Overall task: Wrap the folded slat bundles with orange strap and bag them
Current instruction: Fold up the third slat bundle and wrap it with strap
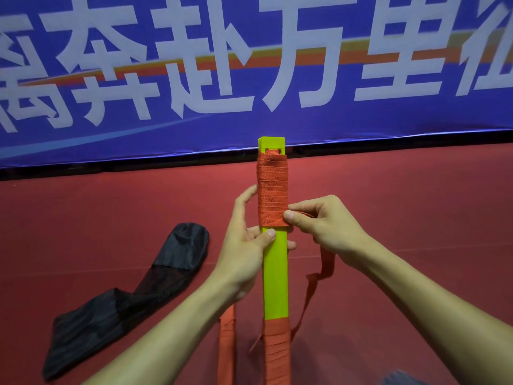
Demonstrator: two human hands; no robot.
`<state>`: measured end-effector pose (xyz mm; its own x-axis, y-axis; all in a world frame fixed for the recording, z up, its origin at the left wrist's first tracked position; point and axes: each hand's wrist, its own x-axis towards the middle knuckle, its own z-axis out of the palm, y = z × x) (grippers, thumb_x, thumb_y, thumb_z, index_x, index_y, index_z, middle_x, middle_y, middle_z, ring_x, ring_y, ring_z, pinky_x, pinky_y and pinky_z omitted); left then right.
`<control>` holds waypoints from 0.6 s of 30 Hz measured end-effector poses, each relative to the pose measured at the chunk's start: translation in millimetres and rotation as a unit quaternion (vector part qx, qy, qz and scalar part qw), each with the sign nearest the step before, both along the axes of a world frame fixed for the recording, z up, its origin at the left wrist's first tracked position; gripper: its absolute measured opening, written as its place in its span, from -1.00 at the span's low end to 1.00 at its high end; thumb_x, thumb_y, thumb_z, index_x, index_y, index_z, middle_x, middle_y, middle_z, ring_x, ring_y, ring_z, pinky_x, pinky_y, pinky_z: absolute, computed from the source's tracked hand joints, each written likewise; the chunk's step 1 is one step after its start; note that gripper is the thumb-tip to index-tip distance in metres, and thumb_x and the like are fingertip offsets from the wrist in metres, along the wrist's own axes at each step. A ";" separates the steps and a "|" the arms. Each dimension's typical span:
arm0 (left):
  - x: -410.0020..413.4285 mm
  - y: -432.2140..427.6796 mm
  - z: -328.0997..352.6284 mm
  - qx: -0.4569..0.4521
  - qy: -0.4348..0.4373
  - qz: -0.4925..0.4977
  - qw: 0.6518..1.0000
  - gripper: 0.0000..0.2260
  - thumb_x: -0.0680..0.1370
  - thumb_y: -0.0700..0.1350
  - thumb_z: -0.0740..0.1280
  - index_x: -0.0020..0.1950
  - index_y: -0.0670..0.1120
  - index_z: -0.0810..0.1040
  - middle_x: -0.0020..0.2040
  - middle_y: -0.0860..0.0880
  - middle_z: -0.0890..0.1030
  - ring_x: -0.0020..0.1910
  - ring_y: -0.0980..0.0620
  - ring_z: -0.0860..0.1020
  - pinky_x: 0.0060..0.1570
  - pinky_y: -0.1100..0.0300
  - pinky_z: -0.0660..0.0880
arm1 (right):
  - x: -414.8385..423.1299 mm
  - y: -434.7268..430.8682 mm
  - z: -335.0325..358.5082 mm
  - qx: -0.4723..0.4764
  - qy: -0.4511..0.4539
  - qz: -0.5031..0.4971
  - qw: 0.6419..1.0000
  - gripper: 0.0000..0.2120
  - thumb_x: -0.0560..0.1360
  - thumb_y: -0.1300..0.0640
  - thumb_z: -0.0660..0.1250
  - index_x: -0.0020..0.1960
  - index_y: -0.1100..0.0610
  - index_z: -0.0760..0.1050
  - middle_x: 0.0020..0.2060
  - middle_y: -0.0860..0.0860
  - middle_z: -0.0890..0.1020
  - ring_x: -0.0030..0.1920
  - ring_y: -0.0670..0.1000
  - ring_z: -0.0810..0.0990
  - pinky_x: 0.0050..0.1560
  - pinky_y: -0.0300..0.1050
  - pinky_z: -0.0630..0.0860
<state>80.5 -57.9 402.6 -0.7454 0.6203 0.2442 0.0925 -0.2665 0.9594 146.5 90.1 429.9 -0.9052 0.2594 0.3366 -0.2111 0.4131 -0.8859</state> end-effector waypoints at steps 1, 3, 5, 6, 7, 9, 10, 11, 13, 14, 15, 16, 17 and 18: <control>0.0 -0.4 0.2 0.005 0.006 -0.003 1.000 -0.32 0.61 -0.46 0.19 0.45 0.27 0.23 0.01 -0.21 0.70 -0.21 -0.19 0.68 0.01 -0.20 0.63 | 0.2 -0.6 -0.3 -0.012 0.000 0.000 1.000 -0.87 0.55 0.30 0.33 0.02 0.31 0.64 -0.57 -0.20 0.53 -0.54 -0.25 0.44 -0.44 -0.47 0.33; 1.6 -0.5 0.4 0.017 0.013 0.000 1.000 -0.27 0.61 -0.46 0.18 0.41 0.38 0.22 -0.01 -0.20 0.70 -0.24 -0.15 0.68 0.02 -0.21 0.62 | -0.1 -2.8 -0.7 -0.033 -0.004 -0.001 0.999 -0.86 0.55 0.29 0.33 0.00 0.33 0.64 -0.54 -0.17 0.55 -0.54 -0.24 0.44 -0.44 -0.46 0.33; 3.3 -0.4 -0.1 0.024 0.015 0.002 1.000 -0.26 0.61 -0.47 0.16 0.40 0.40 0.24 -0.03 -0.19 0.69 -0.24 -0.13 0.68 0.07 -0.27 0.59 | -1.0 -5.5 -1.2 -0.046 -0.013 0.001 0.999 -0.87 0.55 0.28 0.34 -0.03 0.32 0.64 -0.51 -0.14 0.56 -0.54 -0.24 0.43 -0.45 -0.45 0.32; 3.9 -0.2 -0.2 0.025 0.014 0.001 1.000 -0.25 0.61 -0.47 0.16 0.41 0.40 0.25 -0.03 -0.20 0.68 -0.24 -0.13 0.67 0.08 -0.31 0.57 | -1.2 -6.4 -1.3 -0.050 -0.014 -0.003 0.999 -0.87 0.55 0.28 0.35 -0.06 0.32 0.65 -0.49 -0.12 0.56 -0.54 -0.24 0.43 -0.45 -0.44 0.32; 4.3 -0.2 -0.6 0.022 0.015 0.000 1.000 -0.25 0.62 -0.47 0.16 0.41 0.40 0.24 -0.03 -0.21 0.68 -0.24 -0.14 0.67 0.08 -0.33 0.56 | -1.2 -6.6 -1.5 -0.051 -0.013 -0.010 0.999 -0.87 0.54 0.27 0.36 -0.08 0.33 0.65 -0.48 -0.11 0.56 -0.55 -0.24 0.43 -0.46 -0.44 0.32; 5.1 0.2 -1.2 0.009 0.029 0.001 1.000 -0.25 0.63 -0.45 0.17 0.43 0.41 0.21 0.00 -0.22 0.68 -0.22 -0.17 0.68 0.07 -0.33 0.57 | -0.8 -6.9 -2.4 -0.049 -0.010 -0.031 0.998 -0.86 0.53 0.26 0.38 -0.15 0.32 0.65 -0.50 -0.10 0.55 -0.56 -0.23 0.41 -0.47 -0.43 0.30; 6.4 0.6 -1.1 -0.001 0.041 0.002 0.999 -0.24 0.62 -0.44 0.19 0.45 0.42 0.18 0.01 -0.22 0.69 -0.19 -0.18 0.68 0.05 -0.30 0.58 | -0.1 -7.5 -3.2 -0.049 -0.010 -0.041 0.998 -0.85 0.52 0.24 0.39 -0.18 0.31 0.64 -0.53 -0.11 0.54 -0.57 -0.22 0.40 -0.48 -0.43 0.29; 7.2 0.9 -1.4 -0.010 0.054 0.007 0.998 -0.22 0.61 -0.42 0.24 0.48 0.41 0.15 0.02 -0.21 0.69 -0.17 -0.18 0.68 0.05 -0.26 0.60 | 0.2 -8.4 -3.5 -0.050 -0.010 -0.049 0.997 -0.83 0.52 0.23 0.40 -0.21 0.30 0.62 -0.56 -0.12 0.51 -0.58 -0.21 0.38 -0.49 -0.42 0.28; 7.7 0.7 -3.1 -0.036 0.086 0.027 0.995 -0.11 0.53 -0.39 0.39 0.53 0.37 0.07 0.02 -0.14 0.71 -0.10 -0.10 0.67 0.03 -0.10 0.63 | 0.6 -11.4 -3.7 -0.060 -0.007 -0.060 0.996 -0.81 0.50 0.22 0.42 -0.26 0.27 0.59 -0.62 -0.14 0.45 -0.59 -0.21 0.34 -0.49 -0.42 0.24; 7.2 0.3 -3.8 -0.056 0.109 0.044 0.991 -0.03 0.47 -0.36 0.48 0.55 0.38 0.04 0.03 -0.07 0.72 -0.08 -0.03 0.68 -0.01 0.04 0.65 | 0.8 -13.3 -3.1 -0.065 -0.001 -0.066 0.996 -0.80 0.49 0.21 0.44 -0.29 0.24 0.58 -0.62 -0.15 0.43 -0.58 -0.21 0.32 -0.49 -0.40 0.25; 5.7 0.2 -4.5 -0.083 0.138 0.069 0.985 0.03 0.42 -0.31 0.54 0.55 0.40 0.01 0.02 0.01 0.71 -0.11 0.03 0.69 -0.07 0.16 0.63 | 0.7 -15.2 -2.4 -0.067 0.004 -0.070 0.995 -0.79 0.47 0.21 0.46 -0.32 0.22 0.56 -0.62 -0.16 0.41 -0.57 -0.21 0.31 -0.48 -0.38 0.25; 4.0 -0.4 -5.0 -0.113 0.167 0.100 0.974 0.06 0.38 -0.25 0.59 0.53 0.43 0.00 -0.01 0.05 0.69 -0.18 0.06 0.68 -0.14 0.24 0.60 | 0.5 -17.7 -2.1 -0.065 0.007 -0.071 0.995 -0.78 0.46 0.20 0.47 -0.33 0.22 0.55 -0.61 -0.16 0.40 -0.56 -0.20 0.30 -0.48 -0.37 0.26; 2.9 -1.4 -4.4 -0.142 0.192 0.131 0.962 0.06 0.36 -0.19 0.61 0.51 0.46 -0.01 -0.06 0.05 0.66 -0.28 0.07 0.65 -0.22 0.28 0.58 | 0.3 -19.5 -2.1 -0.062 0.007 -0.069 0.996 -0.77 0.46 0.20 0.47 -0.33 0.23 0.54 -0.61 -0.16 0.40 -0.55 -0.20 0.30 -0.48 -0.36 0.26; 2.2 -2.3 -3.2 -0.164 0.209 0.155 0.951 0.05 0.36 -0.14 0.62 0.50 0.47 -0.01 -0.13 0.04 0.64 -0.37 0.10 0.61 -0.27 0.31 0.55 | -0.3 -20.8 -2.1 -0.062 0.006 -0.066 0.996 -0.78 0.46 0.20 0.47 -0.31 0.24 0.54 -0.61 -0.15 0.41 -0.56 -0.20 0.31 -0.49 -0.37 0.27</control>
